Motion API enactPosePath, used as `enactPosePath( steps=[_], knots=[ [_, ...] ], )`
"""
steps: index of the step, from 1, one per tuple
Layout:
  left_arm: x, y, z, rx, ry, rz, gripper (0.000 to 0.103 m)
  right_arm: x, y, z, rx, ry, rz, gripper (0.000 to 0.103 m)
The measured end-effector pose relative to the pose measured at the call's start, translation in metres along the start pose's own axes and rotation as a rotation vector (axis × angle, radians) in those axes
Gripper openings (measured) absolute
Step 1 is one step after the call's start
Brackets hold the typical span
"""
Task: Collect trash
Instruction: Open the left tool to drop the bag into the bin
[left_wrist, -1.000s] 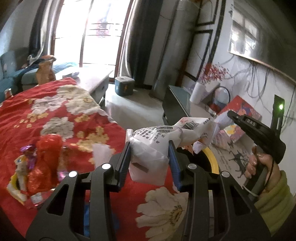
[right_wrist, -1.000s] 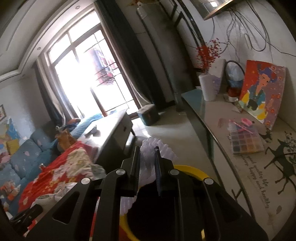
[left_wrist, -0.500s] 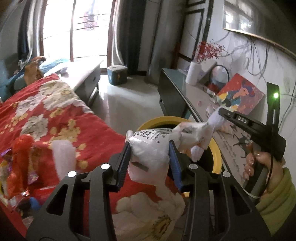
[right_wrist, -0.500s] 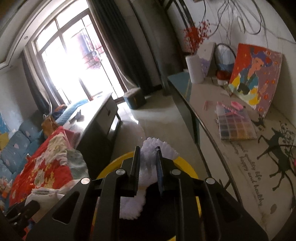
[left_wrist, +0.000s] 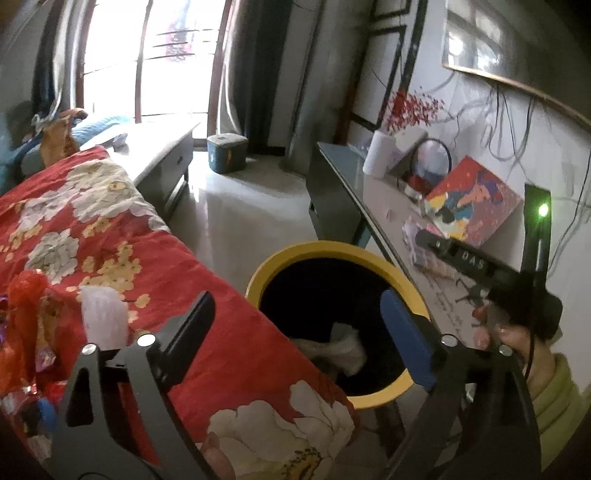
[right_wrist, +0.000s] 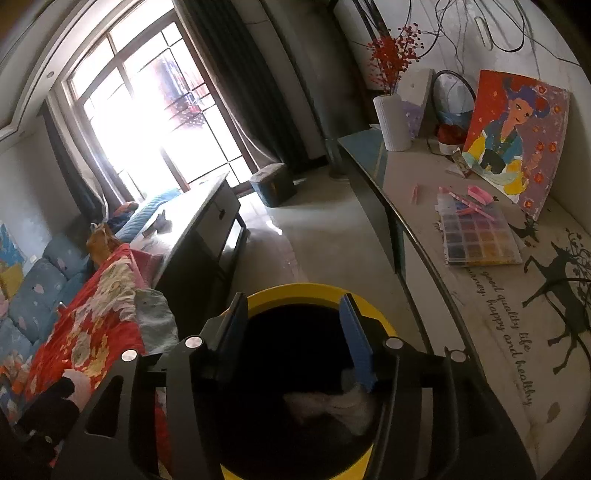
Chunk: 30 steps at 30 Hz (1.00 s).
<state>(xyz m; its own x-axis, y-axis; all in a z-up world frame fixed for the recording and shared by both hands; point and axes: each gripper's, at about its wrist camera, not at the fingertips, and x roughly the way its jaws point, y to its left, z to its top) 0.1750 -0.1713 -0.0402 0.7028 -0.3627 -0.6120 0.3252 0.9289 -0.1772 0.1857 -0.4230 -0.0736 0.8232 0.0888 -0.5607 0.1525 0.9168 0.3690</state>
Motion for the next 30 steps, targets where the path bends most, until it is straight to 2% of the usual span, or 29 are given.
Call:
enactPosePath(
  steps=[9,15,30],
  knots=[
    [-0.027,0.019,0.003,-0.055,-0.069,0.034,0.092,-0.017,0.035,-0.001,-0.057,-0.027,0.057,0.06],
    [-0.044,0.036,0.002,-0.087,-0.102,0.064,0.092,-0.028,0.063,-0.003,-0.107,-0.035,0.115,0.067],
    [-0.086,0.088,-0.007,-0.173,-0.168,0.172,0.092,-0.05,0.131,-0.022,-0.216,-0.003,0.255,0.073]
  ],
)
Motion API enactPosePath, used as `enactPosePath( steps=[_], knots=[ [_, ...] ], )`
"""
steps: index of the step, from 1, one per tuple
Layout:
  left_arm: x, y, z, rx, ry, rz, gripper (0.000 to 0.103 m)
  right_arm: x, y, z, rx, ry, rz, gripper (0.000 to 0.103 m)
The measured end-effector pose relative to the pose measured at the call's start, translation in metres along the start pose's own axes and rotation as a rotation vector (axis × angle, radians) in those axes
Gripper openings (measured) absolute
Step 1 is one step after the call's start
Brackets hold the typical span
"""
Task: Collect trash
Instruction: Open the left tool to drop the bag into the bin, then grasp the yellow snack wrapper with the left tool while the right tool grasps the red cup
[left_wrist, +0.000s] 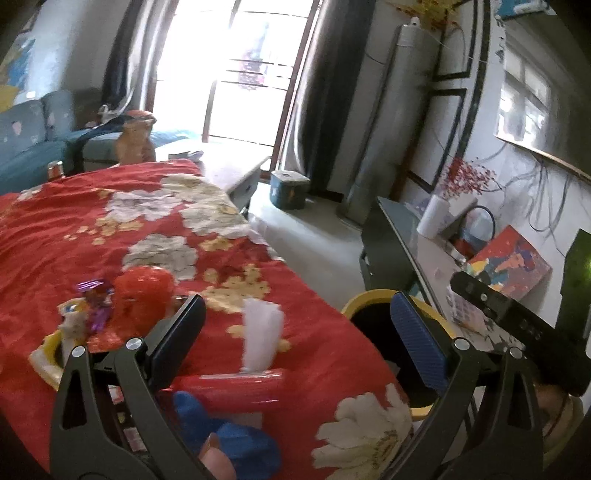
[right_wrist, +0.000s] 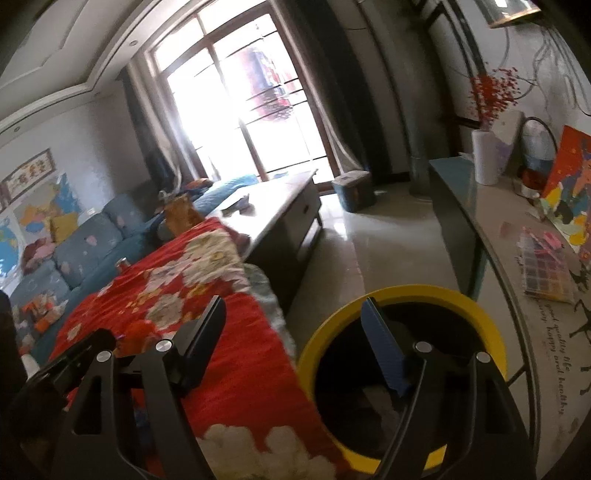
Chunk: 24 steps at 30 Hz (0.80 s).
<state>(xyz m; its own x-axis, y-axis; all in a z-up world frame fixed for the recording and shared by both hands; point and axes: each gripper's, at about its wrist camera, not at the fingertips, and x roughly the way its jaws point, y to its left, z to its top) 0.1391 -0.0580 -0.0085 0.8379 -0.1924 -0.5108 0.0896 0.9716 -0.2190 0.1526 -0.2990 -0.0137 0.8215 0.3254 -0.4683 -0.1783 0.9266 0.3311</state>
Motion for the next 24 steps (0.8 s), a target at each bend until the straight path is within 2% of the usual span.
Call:
enactPosePath(
  steps=[10,24],
  knots=[
    [-0.019,0.031,0.001,-0.025,-0.037,0.072,0.092,-0.002,0.04,-0.007,-0.062,0.021,0.072,0.076],
    [-0.041,0.085,0.001,-0.09,-0.048,0.169,0.092,0.001,0.085,-0.024,-0.135,0.087,0.173,0.077]
  ],
)
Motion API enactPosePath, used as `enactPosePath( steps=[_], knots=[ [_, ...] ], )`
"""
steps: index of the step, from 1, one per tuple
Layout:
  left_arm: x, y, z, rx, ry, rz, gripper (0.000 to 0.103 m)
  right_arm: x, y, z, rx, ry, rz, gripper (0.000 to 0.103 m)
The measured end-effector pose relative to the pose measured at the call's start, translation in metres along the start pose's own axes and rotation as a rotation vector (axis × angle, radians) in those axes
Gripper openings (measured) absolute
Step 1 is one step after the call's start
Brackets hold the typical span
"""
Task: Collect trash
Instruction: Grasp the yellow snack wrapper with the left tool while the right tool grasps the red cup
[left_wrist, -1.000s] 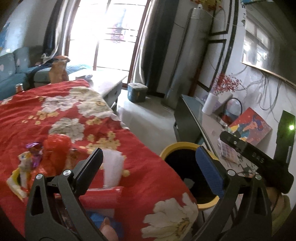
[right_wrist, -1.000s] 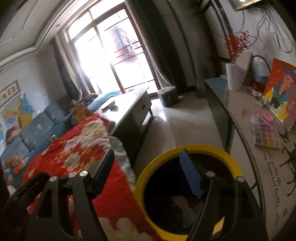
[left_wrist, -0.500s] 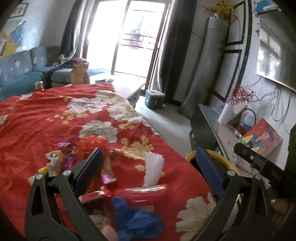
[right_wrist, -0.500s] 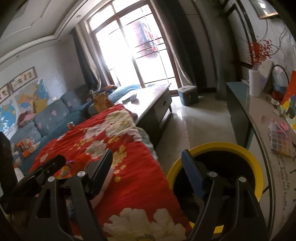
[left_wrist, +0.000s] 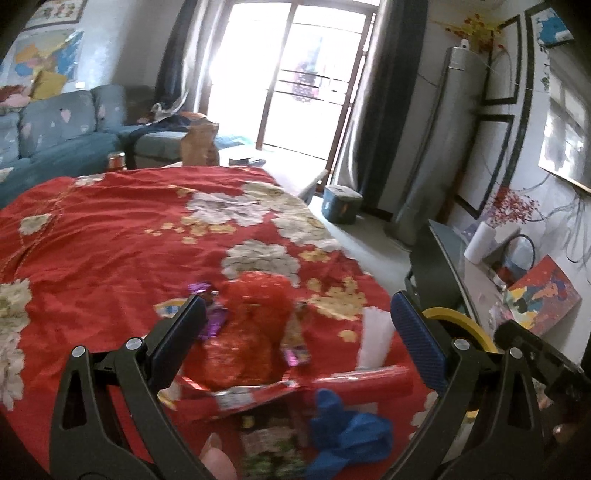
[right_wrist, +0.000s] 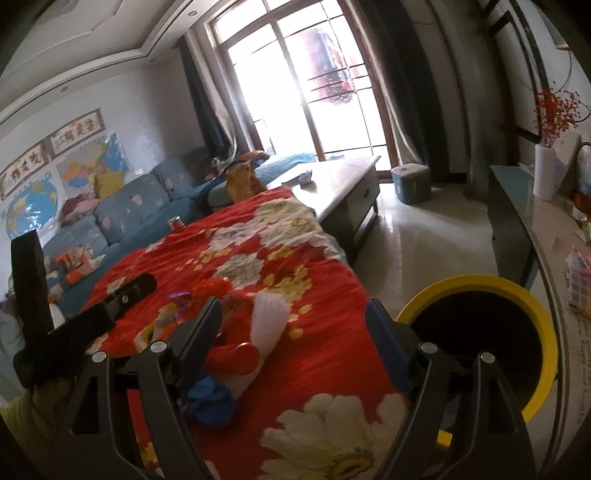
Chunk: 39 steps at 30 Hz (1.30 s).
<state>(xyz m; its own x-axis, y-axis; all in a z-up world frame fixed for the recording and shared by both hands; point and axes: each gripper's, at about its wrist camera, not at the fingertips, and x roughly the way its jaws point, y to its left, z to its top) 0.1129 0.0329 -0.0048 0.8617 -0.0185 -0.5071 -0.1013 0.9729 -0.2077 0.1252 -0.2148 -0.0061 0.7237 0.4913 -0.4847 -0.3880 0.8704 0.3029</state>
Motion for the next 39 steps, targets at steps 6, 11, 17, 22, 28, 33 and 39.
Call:
enactPosePath(
  steps=[6,11,17,22,28,33,39],
  knots=[
    [-0.008,0.028,-0.002,-0.019,0.007,0.05,0.092,0.009,0.02,-0.012,-0.025,0.043,0.037,0.077],
    [-0.011,0.049,-0.004,-0.025,0.018,0.085,0.092,0.017,0.034,-0.019,-0.041,0.068,0.052,0.078],
    [-0.013,0.079,-0.011,-0.044,0.044,0.125,0.092,0.027,0.046,-0.024,-0.055,0.092,0.053,0.078],
    [-0.007,0.106,-0.019,-0.076,0.083,0.157,0.092,0.038,0.044,-0.028,-0.033,0.119,0.041,0.078],
    [0.011,0.136,-0.029,-0.141,0.148,0.147,0.087,0.054,0.036,-0.032,0.012,0.158,0.034,0.078],
    [0.023,0.141,-0.034,-0.161,0.19,0.101,0.074,0.066,0.03,-0.036,0.05,0.19,0.047,0.078],
    [0.041,0.139,-0.039,-0.183,0.236,0.031,0.071,0.08,0.022,-0.04,0.105,0.23,0.081,0.078]
  ],
)
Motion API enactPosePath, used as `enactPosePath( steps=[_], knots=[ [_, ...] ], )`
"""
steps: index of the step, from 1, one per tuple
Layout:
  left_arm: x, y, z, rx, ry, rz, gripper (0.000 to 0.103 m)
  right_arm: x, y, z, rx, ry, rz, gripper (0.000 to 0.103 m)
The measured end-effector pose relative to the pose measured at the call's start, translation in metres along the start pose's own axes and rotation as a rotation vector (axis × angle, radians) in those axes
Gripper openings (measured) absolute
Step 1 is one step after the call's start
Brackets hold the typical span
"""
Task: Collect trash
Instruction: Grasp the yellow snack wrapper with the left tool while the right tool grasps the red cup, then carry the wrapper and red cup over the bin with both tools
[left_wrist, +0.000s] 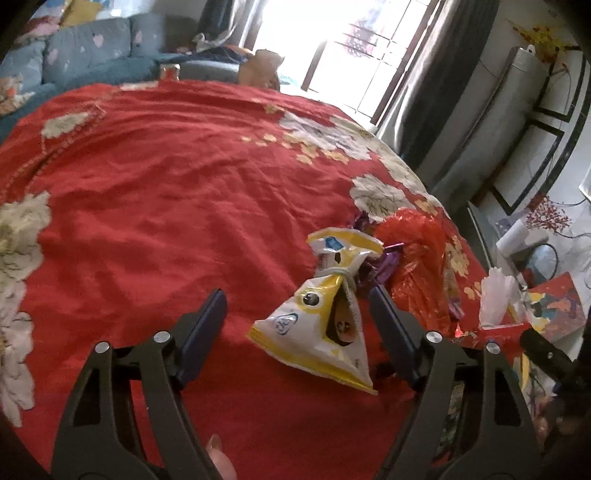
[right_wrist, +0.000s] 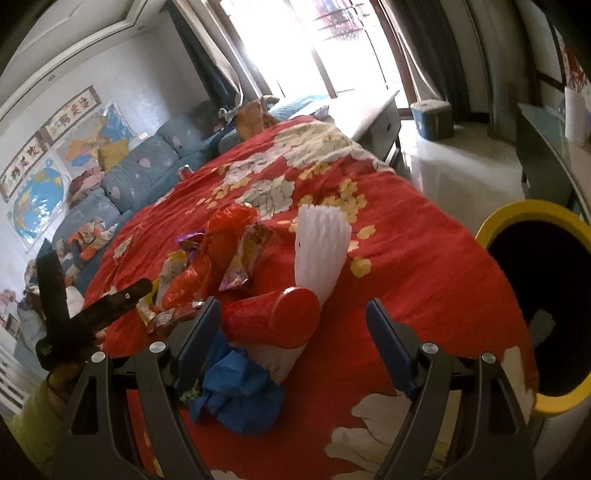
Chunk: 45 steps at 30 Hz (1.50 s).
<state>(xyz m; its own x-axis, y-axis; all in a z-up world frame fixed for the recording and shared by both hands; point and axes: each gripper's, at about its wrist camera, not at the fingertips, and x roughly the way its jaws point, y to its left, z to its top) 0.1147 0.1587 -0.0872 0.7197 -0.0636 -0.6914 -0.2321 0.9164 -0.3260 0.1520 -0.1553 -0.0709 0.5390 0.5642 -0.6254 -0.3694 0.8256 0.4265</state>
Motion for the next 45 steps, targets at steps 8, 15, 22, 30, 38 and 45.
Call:
enactPosePath(
  steps=[8,15,22,30,38,45],
  knots=[
    [0.009,0.011,0.0,-0.063,0.017,-0.047,0.056,0.007,-0.005,0.001,0.05,0.037,0.089,0.058],
    [0.008,0.006,-0.001,-0.044,0.031,-0.068,0.04,-0.003,0.001,0.002,0.035,0.013,0.111,0.039],
    [0.003,-0.002,-0.001,-0.01,0.023,-0.062,0.018,-0.009,0.009,0.005,-0.003,-0.012,0.121,0.035],
    [-0.019,-0.007,0.009,0.018,-0.042,-0.046,0.018,-0.028,0.03,0.009,-0.115,-0.099,0.125,0.031],
    [-0.051,-0.026,0.021,0.049,-0.124,-0.067,0.018,-0.049,0.04,0.018,-0.168,-0.188,0.119,0.031],
    [-0.067,-0.059,0.021,0.104,-0.148,-0.115,0.018,-0.061,0.034,0.022,-0.148,-0.229,0.107,0.031]
  ],
)
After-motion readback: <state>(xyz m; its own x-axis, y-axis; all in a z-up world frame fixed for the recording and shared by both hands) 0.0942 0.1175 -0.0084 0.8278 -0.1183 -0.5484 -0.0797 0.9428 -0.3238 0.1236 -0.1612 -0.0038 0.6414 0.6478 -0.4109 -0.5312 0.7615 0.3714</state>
